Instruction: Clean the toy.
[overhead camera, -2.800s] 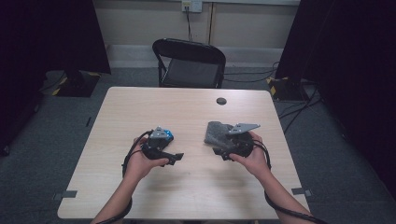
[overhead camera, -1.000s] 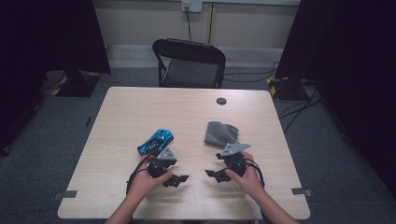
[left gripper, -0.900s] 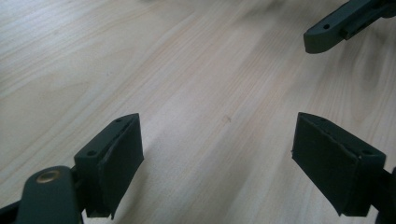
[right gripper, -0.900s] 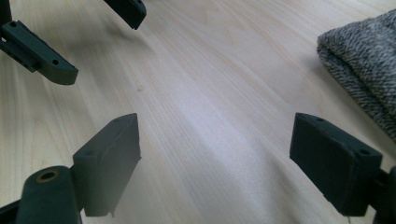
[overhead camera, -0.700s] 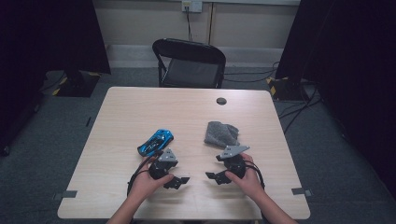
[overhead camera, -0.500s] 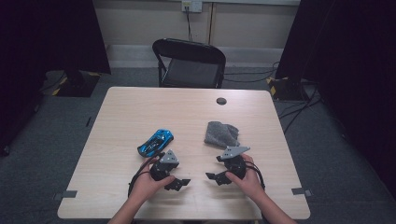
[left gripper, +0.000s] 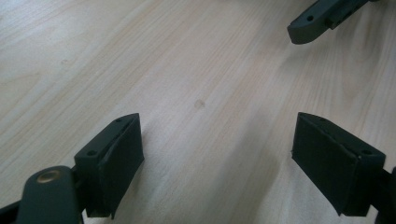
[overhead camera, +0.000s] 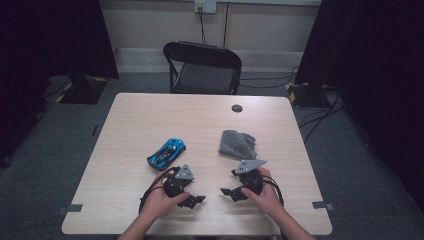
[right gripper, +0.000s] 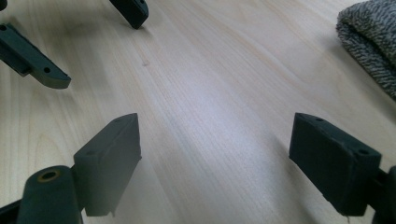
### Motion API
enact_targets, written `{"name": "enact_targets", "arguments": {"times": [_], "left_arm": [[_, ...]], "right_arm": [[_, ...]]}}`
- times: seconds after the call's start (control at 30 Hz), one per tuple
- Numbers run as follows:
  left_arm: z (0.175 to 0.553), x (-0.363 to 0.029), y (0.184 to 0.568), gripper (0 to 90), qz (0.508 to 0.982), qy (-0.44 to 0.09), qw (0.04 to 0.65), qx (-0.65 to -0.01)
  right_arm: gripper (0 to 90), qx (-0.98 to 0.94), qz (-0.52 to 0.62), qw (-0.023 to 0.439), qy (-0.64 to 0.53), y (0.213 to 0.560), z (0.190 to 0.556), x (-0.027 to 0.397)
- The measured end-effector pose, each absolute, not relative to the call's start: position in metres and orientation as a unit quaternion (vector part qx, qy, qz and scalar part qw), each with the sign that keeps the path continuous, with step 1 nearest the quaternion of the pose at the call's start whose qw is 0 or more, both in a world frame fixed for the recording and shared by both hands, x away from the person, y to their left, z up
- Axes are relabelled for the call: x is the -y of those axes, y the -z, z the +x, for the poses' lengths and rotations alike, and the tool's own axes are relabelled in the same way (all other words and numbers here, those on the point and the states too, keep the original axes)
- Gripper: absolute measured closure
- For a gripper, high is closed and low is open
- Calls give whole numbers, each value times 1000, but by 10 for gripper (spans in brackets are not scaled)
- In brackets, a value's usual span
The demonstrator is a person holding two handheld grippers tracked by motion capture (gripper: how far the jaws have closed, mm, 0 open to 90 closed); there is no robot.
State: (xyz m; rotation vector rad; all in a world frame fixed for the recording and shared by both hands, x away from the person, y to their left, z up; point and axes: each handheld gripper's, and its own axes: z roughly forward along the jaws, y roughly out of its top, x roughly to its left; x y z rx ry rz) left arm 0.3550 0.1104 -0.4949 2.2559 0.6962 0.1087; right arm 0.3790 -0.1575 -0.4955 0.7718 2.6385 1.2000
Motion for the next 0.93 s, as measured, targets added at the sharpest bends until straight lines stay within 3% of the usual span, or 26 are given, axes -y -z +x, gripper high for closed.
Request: {"name": "enact_targets", "arguments": {"times": [0.37,0.93], "left_arm": [[349,-107,499,143,897,-75,371,-230],[351,-108,503,40,899,-74,378,-210]], "right_arm": [[159,-886,243,79,-388,501,375,156],[147,-889,228,91,-386,503,372,155]]}}
